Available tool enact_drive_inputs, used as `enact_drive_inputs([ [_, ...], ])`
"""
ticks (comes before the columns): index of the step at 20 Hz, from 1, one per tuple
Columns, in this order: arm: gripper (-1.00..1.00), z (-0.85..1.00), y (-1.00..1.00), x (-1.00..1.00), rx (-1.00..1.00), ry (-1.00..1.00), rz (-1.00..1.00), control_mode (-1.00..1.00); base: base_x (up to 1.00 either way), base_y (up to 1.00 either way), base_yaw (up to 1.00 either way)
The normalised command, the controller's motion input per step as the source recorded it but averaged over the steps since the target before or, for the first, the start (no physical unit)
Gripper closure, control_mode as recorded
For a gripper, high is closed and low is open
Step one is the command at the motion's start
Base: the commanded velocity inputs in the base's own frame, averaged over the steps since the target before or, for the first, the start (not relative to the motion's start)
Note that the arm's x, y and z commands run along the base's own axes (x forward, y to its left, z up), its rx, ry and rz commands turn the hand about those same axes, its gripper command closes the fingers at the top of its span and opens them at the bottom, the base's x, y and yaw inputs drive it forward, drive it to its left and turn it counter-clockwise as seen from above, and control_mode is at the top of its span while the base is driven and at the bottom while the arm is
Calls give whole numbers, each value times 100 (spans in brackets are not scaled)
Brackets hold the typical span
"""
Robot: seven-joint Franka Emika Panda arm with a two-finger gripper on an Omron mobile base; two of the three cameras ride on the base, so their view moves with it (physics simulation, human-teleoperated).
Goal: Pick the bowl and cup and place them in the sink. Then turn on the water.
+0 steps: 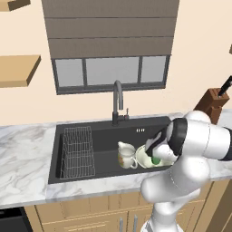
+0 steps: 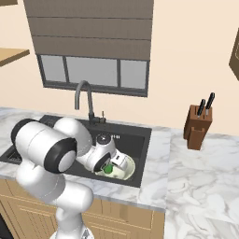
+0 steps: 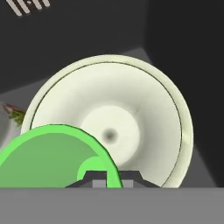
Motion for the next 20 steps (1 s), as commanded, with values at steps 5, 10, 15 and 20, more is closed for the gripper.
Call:
enact_drive_inputs([
  [5,100,-19,0,22,0,0,0,-100,0,0,0],
  [10,100,-24,0,28,0,0,0,-100,0,0,0],
  [15,100,-27,0,24,0,0,0,-100,0,0,0],
  [20,100,-20,-5,14,0,0,0,-100,0,0,0],
])
